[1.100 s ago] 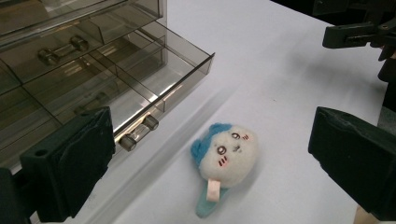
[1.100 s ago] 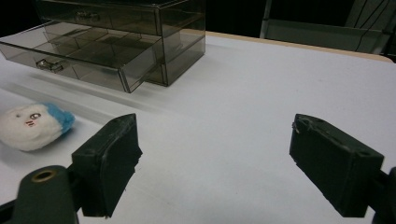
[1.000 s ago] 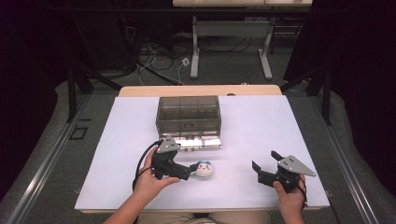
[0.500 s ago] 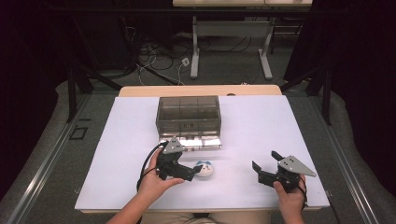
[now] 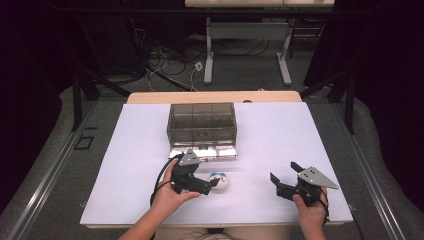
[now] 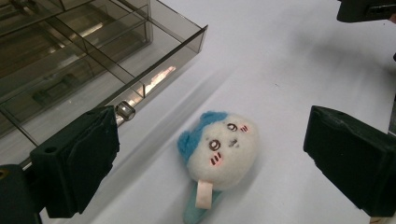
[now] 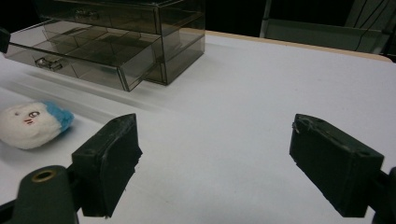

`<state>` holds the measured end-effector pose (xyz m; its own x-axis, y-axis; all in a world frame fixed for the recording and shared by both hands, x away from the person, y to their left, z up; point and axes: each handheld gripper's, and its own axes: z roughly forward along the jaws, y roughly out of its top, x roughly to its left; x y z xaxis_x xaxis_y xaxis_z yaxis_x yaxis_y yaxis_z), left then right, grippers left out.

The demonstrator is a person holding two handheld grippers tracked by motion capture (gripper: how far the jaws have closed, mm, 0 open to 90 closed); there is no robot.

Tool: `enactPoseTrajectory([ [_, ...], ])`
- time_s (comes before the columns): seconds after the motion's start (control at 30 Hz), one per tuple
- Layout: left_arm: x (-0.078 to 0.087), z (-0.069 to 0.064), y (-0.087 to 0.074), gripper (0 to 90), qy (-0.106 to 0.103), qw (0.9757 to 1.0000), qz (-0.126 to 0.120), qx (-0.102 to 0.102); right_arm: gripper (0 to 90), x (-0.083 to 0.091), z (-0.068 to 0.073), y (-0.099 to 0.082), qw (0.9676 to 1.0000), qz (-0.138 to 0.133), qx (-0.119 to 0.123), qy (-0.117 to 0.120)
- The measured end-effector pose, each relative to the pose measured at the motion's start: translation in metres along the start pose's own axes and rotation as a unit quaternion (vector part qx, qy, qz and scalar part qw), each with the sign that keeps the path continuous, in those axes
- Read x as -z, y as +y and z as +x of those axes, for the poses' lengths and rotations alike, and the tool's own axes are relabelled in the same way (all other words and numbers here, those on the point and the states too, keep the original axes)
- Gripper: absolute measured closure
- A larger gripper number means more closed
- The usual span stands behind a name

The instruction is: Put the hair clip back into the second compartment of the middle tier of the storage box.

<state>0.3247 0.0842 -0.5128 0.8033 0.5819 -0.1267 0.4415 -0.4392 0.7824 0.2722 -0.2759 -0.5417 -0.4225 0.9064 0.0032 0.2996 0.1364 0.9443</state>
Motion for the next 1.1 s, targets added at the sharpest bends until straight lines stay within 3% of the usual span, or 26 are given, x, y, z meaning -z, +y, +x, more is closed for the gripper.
enactPoseTrajectory([
  [0.37,-0.008,0.000,-0.005,4.1,0.002,0.9999,0.012,0.002,15.3,0.000,0.000,0.000,1.0000,-0.001,0.000,0.002],
  [0.43,-0.010,-0.002,-0.007,4.3,-0.001,0.9998,0.017,0.014,15.3,0.000,0.000,0.000,1.0000,-0.001,0.000,0.002],
  [0.8,-0.016,-0.001,-0.011,5.3,0.001,0.9995,0.029,0.010,15.3,-0.002,0.000,-0.001,1.0000,-0.006,-0.002,0.004],
  [0.83,-0.016,0.000,-0.011,5.4,0.003,0.9996,0.029,0.002,15.3,-0.001,0.000,0.000,1.0000,0.002,-0.001,0.006],
  [0.93,-0.019,-0.001,-0.013,5.9,-0.002,0.9993,0.034,0.012,15.3,-0.002,0.000,-0.001,1.0000,-0.004,-0.001,0.005],
  [1.07,-0.021,-0.001,-0.014,6.5,0.000,0.9991,0.042,0.000,15.3,-0.002,0.000,-0.001,1.0000,-0.003,-0.001,0.005],
  [1.1,-0.022,-0.003,-0.015,6.6,0.000,0.9991,0.042,0.009,15.3,-0.001,0.000,-0.001,1.0000,-0.003,-0.001,0.005],
])
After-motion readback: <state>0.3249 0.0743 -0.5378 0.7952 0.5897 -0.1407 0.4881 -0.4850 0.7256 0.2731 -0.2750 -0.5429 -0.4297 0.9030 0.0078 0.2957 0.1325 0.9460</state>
